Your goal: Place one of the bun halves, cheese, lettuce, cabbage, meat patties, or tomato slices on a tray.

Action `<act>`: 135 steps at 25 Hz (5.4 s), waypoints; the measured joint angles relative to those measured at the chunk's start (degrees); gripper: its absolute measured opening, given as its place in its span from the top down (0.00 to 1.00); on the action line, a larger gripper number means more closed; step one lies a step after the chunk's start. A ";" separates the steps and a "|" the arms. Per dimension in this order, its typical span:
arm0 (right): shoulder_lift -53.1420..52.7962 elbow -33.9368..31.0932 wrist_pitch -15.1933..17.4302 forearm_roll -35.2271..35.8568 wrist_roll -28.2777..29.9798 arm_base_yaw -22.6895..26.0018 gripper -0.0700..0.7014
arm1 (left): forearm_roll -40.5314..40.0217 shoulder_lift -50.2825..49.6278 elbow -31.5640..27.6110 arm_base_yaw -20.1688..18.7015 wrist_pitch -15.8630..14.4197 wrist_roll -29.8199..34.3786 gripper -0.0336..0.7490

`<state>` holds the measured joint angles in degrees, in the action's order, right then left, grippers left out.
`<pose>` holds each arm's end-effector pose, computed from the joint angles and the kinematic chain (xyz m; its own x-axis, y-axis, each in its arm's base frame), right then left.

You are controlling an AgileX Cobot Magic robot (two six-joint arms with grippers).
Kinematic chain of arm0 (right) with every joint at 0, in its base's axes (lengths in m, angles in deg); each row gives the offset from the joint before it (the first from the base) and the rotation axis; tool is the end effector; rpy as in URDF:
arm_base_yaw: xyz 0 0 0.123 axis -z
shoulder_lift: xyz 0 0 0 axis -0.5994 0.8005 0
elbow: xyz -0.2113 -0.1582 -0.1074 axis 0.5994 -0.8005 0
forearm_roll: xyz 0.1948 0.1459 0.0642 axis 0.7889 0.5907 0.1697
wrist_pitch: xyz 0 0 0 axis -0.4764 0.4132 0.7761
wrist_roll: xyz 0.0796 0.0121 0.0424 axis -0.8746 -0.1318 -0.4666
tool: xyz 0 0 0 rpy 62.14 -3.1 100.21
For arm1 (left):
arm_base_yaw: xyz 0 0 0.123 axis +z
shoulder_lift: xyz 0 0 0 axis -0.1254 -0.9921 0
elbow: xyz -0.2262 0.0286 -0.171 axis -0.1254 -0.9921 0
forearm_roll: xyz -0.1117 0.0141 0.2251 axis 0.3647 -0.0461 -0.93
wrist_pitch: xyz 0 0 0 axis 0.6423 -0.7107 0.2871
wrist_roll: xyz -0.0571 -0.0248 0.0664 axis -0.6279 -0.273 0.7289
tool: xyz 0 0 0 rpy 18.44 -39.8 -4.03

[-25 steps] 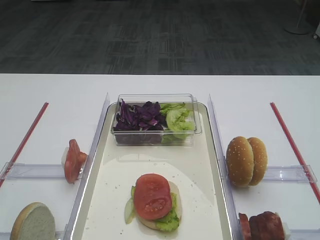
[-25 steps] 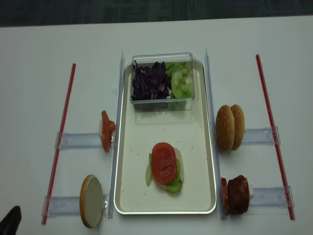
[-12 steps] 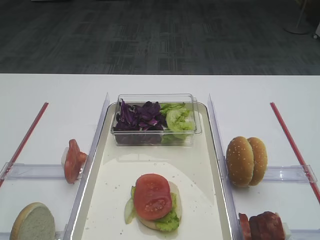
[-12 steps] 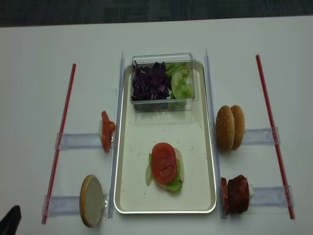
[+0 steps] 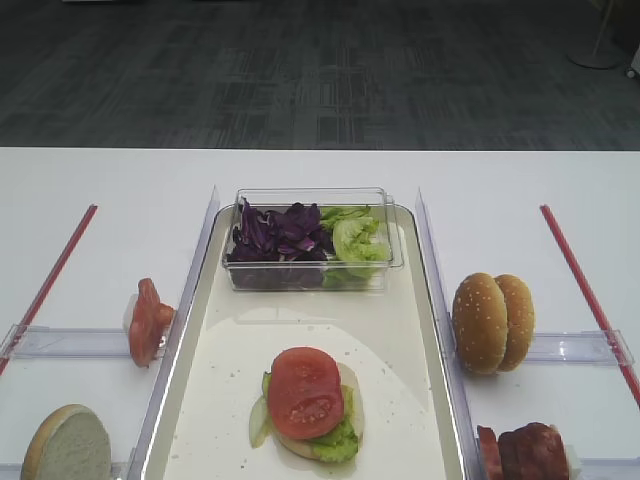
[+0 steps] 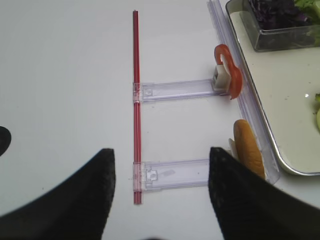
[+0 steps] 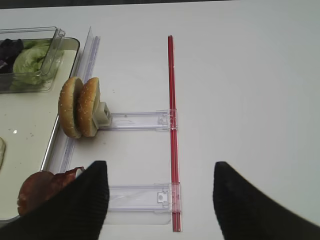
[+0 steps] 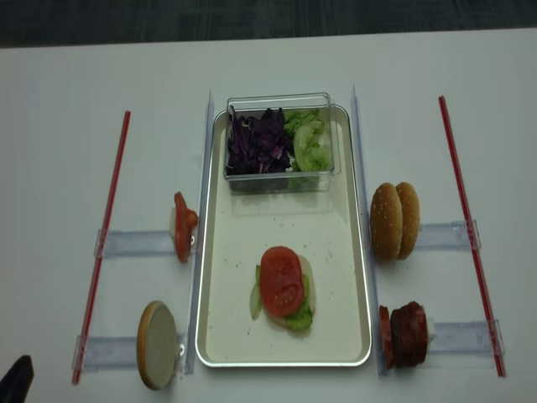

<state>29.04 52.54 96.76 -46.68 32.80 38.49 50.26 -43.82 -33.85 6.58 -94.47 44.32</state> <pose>-0.0077 0.0078 0.2660 -0.5200 0.0434 -0.8531 -0.0272 0.9974 0.0674 -0.0116 0.0017 0.2646 -0.5587 -0.0089 -0.8294 -0.0123 0.9999 -0.0025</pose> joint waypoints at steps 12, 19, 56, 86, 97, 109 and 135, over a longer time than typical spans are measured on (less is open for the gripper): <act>0.00 0.00 0.00 0.00 0.00 0.00 0.29 | -0.08 0.00 0.00 0.00 0.00 -0.22 0.47; 0.00 0.00 0.00 0.00 0.00 0.00 0.29 | -0.08 0.00 0.00 0.00 0.00 -0.22 0.47; 0.00 0.00 0.00 0.00 0.00 0.00 0.29 | -0.08 0.00 0.00 0.00 0.00 -0.48 0.47; 0.00 0.00 0.00 0.00 0.00 0.00 0.29 | -0.08 0.00 0.00 0.00 0.00 -0.57 0.47; 0.00 0.00 0.00 0.00 0.00 0.00 0.29 | -0.08 0.00 0.00 0.00 0.00 -0.57 0.47; 0.00 0.00 0.00 0.00 0.00 0.00 0.29 | -0.08 0.00 0.00 0.00 0.00 -0.57 0.47; 0.00 0.00 0.00 0.00 0.00 0.00 0.29 | -0.08 0.00 0.00 0.00 0.00 -0.57 0.47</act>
<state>29.04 52.54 96.76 -46.68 32.80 38.49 50.18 -43.82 -33.85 6.58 -94.47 43.75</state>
